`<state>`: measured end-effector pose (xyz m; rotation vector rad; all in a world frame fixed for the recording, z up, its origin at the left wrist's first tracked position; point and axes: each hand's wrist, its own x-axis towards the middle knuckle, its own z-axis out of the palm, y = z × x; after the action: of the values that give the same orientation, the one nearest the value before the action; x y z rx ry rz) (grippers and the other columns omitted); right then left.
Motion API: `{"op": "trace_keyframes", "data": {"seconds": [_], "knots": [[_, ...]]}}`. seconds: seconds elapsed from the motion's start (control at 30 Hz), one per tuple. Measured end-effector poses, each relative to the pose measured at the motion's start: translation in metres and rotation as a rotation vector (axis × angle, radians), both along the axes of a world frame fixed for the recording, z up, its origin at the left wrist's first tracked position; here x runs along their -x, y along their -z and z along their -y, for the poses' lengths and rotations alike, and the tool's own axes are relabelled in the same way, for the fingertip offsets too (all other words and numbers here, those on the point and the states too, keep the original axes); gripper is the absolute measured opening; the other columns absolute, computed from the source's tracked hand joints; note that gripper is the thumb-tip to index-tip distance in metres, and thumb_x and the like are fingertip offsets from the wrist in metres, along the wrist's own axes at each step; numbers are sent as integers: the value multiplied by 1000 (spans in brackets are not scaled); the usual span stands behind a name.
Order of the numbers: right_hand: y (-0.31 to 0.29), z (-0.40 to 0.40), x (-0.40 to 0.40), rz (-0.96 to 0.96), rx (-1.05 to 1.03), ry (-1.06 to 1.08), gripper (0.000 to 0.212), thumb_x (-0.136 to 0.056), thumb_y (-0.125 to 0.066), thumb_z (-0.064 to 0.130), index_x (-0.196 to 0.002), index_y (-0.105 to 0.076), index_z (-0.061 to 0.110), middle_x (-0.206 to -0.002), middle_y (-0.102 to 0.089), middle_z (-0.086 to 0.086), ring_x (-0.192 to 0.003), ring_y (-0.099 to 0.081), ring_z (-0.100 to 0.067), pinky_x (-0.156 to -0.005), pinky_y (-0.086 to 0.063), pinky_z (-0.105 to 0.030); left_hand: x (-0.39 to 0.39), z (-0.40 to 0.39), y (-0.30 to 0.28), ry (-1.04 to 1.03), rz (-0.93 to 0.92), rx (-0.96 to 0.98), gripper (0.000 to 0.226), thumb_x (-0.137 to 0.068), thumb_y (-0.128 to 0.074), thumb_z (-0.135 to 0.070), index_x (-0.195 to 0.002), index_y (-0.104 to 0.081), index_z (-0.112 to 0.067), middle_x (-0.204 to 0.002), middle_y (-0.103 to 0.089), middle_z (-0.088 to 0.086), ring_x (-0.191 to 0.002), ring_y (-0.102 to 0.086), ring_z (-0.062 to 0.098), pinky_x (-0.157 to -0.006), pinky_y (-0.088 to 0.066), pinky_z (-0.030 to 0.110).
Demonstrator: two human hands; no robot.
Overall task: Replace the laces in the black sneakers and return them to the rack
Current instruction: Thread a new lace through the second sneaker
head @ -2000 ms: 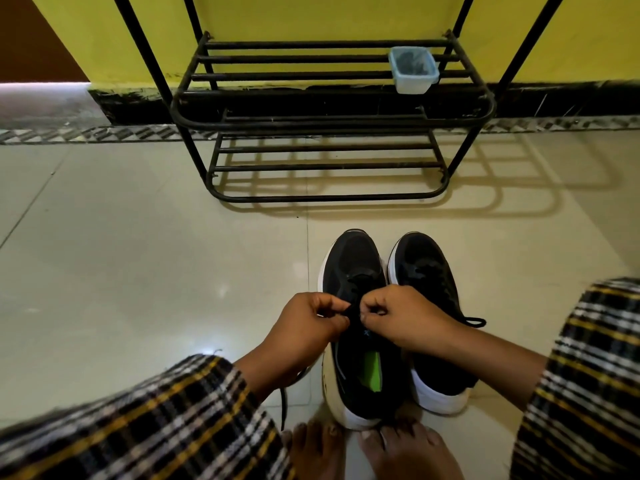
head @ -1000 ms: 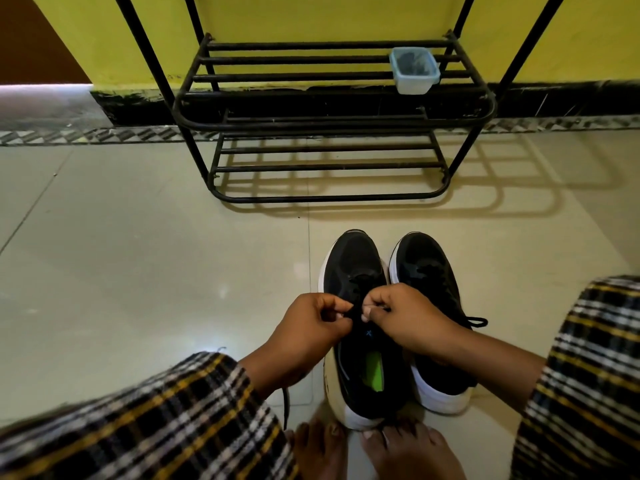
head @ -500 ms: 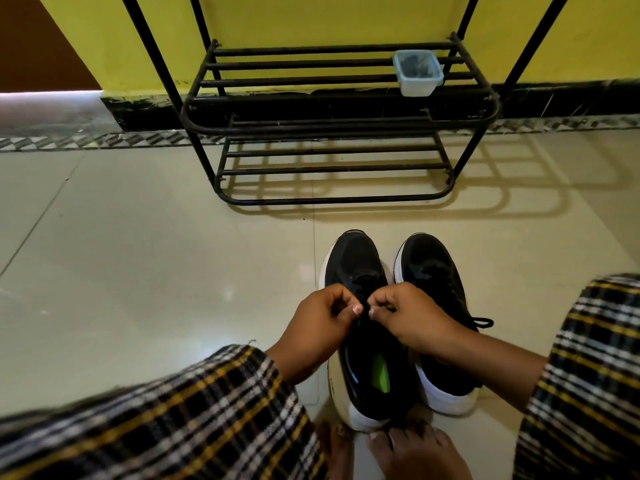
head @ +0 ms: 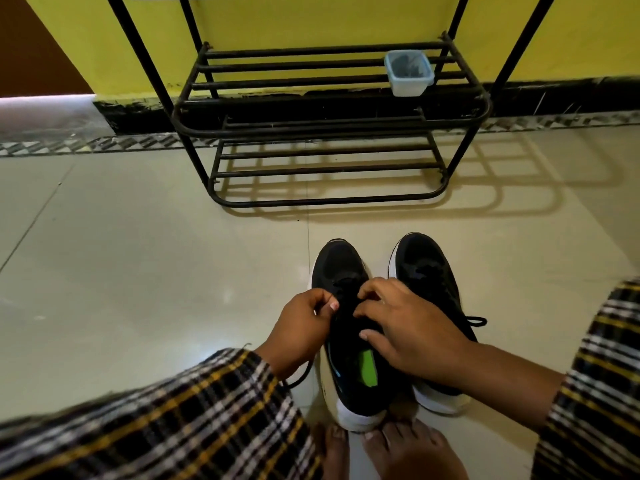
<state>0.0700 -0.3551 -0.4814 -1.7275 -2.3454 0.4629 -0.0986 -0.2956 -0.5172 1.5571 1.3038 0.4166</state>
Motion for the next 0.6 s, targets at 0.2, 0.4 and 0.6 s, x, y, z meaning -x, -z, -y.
{"op": "trace_keyframes", "data": {"seconds": [0.2, 0.4, 0.6], "knots": [[5, 13, 12, 34, 223, -343, 32, -94, -43, 44, -87, -59, 16, -88, -57, -1, -81, -54, -19, -66, -43, -31, 9, -6, -4, -138, 3, -73, 21, -98, -46, -19, -81, -58, -15, -79, -64, 3, -69, -59, 15, -60, -46, 21], [6, 13, 13, -33, 366, -310, 31, -91, -50, 47, -87, -50, 17, -84, -54, -1, -73, -48, -17, -63, -37, -34, 6, -44, -59, -774, 787, 265, 21, -103, -30, -13, -93, -49, -10, -73, -61, 4, -53, -58, 10, -57, -55, 27], [6, 9, 15, -66, 423, -253, 29, -91, -53, 44, -88, -53, 15, -81, -59, -5, -69, -49, -16, -61, -36, -32, 8, -36, -79, -606, 709, 349, 21, -101, -38, -22, -85, -48, -15, -64, -51, -3, -38, -27, 4, -35, -24, 15]]}}
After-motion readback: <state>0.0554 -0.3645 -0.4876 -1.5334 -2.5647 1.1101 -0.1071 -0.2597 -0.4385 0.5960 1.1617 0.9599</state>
